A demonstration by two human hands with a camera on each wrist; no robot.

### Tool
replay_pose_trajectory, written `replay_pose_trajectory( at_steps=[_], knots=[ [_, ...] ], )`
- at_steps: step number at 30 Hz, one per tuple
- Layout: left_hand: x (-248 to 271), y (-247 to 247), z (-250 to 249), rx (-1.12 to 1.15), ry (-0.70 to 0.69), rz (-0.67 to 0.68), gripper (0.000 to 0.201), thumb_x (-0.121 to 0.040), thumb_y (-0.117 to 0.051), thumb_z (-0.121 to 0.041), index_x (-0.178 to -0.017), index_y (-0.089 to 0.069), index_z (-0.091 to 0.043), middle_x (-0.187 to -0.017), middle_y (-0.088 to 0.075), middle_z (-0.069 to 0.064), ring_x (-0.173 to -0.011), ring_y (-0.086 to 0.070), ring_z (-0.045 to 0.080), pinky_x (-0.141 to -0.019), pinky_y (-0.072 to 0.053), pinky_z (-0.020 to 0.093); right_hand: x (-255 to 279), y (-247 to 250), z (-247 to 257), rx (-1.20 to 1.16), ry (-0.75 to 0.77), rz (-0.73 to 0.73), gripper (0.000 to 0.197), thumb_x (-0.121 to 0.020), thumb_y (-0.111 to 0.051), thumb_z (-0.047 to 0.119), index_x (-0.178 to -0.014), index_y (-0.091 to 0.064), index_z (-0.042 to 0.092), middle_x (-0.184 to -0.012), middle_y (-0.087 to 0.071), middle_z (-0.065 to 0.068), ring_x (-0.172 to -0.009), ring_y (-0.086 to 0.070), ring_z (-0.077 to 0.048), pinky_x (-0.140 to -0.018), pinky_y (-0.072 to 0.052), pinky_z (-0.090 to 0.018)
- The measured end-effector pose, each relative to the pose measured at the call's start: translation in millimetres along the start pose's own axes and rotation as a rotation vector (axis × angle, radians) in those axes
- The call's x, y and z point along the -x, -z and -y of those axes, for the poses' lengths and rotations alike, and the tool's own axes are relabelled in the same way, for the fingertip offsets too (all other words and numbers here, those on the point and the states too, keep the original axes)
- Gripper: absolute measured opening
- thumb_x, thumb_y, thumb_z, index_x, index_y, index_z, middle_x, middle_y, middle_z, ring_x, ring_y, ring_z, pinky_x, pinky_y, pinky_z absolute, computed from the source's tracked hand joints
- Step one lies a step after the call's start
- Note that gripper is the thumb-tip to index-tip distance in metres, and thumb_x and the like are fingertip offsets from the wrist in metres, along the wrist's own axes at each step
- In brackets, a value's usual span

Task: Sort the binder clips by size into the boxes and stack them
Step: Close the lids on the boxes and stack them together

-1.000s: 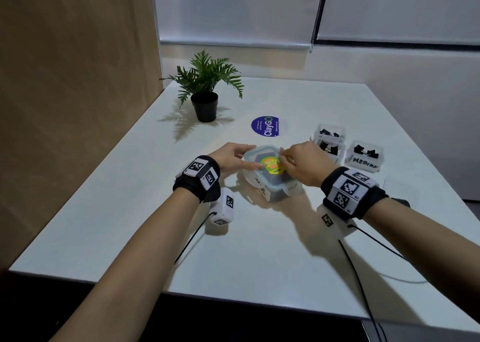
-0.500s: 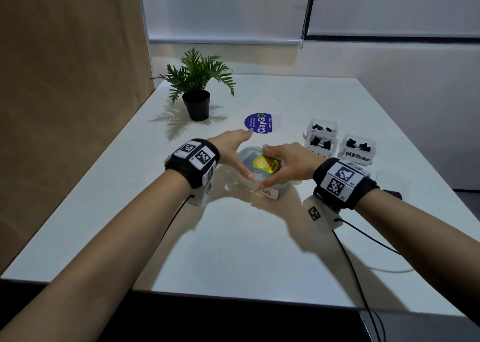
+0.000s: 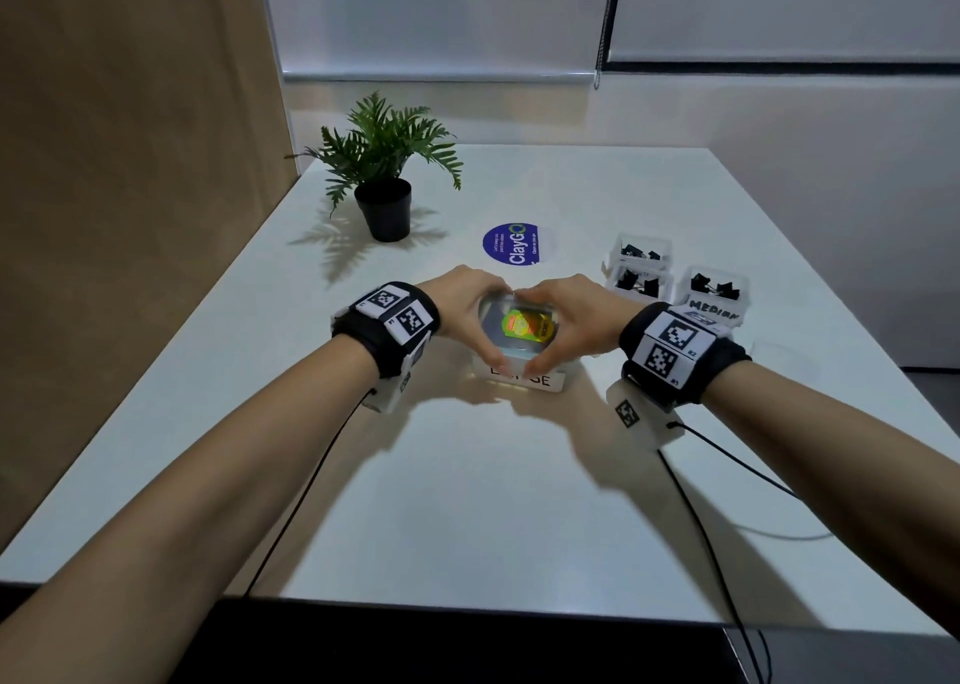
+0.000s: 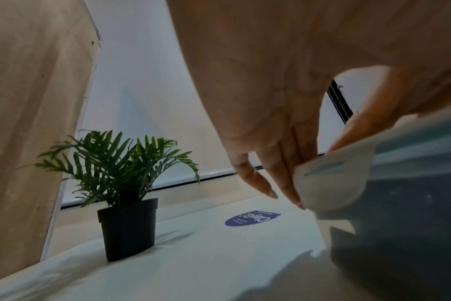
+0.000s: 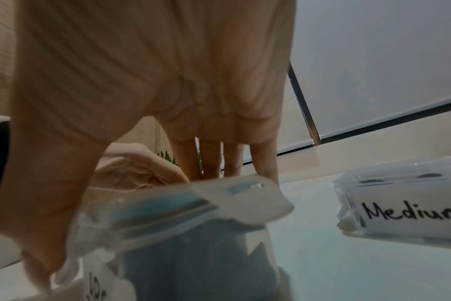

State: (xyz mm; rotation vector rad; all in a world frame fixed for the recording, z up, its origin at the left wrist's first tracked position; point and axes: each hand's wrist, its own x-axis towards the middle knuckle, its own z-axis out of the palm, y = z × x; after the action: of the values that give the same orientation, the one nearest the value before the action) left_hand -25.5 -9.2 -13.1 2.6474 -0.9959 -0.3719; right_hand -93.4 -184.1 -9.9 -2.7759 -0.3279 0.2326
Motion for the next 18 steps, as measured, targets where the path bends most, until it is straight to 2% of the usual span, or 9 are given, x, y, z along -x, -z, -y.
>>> replay_pose_trajectory(
  at_steps=[3,6,8,10,12,15,18],
  knots=[
    [2.8,-1.9,-3.5,-0.031,-0.004,-0.009,0.084,-0.046,-0.084,-0.054,-0.118,-0.059,-0.017,-0.107,-0.064,-0.002,-0.099,-0.058,0.017,-0.089,-0.050,0.037,-1.8,-3.7,-1.6,-0.009,-0.003,-0.036,0.081,-0.059,-0.087,0.041,-0.128,-0.053,0.017,-0.112,-0.064,0.000,-0.101,-0.059,-0.018,-0.086,-0.049,-0.030],
    [4.1,-3.1,-7.5,-0.116,0.009,-0.005,0.084,-0.041,-0.072,-0.063,-0.112,-0.058,-0.021,-0.099,-0.063,-0.005,-0.093,-0.057,0.018,-0.087,-0.045,0.034,-3.0,-6.8,-3.0,0.035,-0.016,-0.063,0.091,-0.056,-0.086,0.044,-0.131,-0.042,0.015,-0.114,-0.062,-0.001,-0.100,-0.059,-0.022,-0.083,-0.050,-0.034],
    [4.6,-3.6,-8.1,-0.150,0.010,-0.006,0.081,-0.043,-0.070,-0.064,-0.110,-0.056,-0.022,-0.098,-0.061,-0.007,-0.090,-0.054,0.017,-0.089,-0.038,0.033,-3.2,-9.8,-3.2,0.071,-0.012,-0.087,0.097,-0.053,-0.084,0.047,-0.131,-0.034,0.019,-0.112,-0.063,0.002,-0.094,-0.060,-0.022,-0.078,-0.050,-0.034],
    [4.8,-3.1,-6.8,-0.130,0.016,-0.008,0.080,-0.044,-0.070,-0.064,-0.110,-0.056,-0.021,-0.096,-0.060,-0.008,-0.089,-0.053,0.017,-0.085,-0.036,0.032,-3.7,-11.3,-3.6,0.048,0.004,-0.103,0.100,-0.052,-0.084,0.047,-0.132,-0.030,0.022,-0.112,-0.064,0.004,-0.092,-0.060,-0.022,-0.078,-0.051,-0.035],
    [4.4,-2.6,-4.5,-0.088,0.037,-0.005,0.081,-0.044,-0.075,-0.062,-0.111,-0.056,-0.021,-0.097,-0.061,-0.007,-0.090,-0.055,0.018,-0.080,-0.041,0.030,-3.1,-10.7,-6.0,-0.009,0.031,-0.098,0.109,-0.052,-0.086,0.045,-0.139,-0.024,0.024,-0.120,-0.062,0.005,-0.098,-0.061,-0.021,-0.082,-0.050,-0.036],
    [3.5,-2.8,-4.8,-0.052,0.056,0.014,0.081,-0.048,-0.084,-0.055,-0.114,-0.054,-0.018,-0.104,-0.060,-0.002,-0.094,-0.057,0.018,-0.083,-0.051,0.037,1.6,-8.0,-13.6,-0.099,0.058,-0.060,0.125,-0.054,-0.090,0.041,-0.150,-0.011,0.024,-0.137,-0.054,0.001,-0.118,-0.055,-0.019,-0.098,-0.045,-0.034],
    [3.5,-2.9,-8.1,-0.058,0.062,0.029,0.077,-0.054,-0.087,-0.046,-0.114,-0.052,-0.013,-0.106,-0.058,0.002,-0.095,-0.056,0.019,-0.084,-0.052,0.039,3.5,-5.8,-16.8,-0.082,0.062,-0.013,0.123,-0.057,-0.090,0.035,-0.151,-0.013,0.017,-0.138,-0.052,-0.005,-0.121,-0.052,-0.021,-0.101,-0.042,-0.029]
  ],
)
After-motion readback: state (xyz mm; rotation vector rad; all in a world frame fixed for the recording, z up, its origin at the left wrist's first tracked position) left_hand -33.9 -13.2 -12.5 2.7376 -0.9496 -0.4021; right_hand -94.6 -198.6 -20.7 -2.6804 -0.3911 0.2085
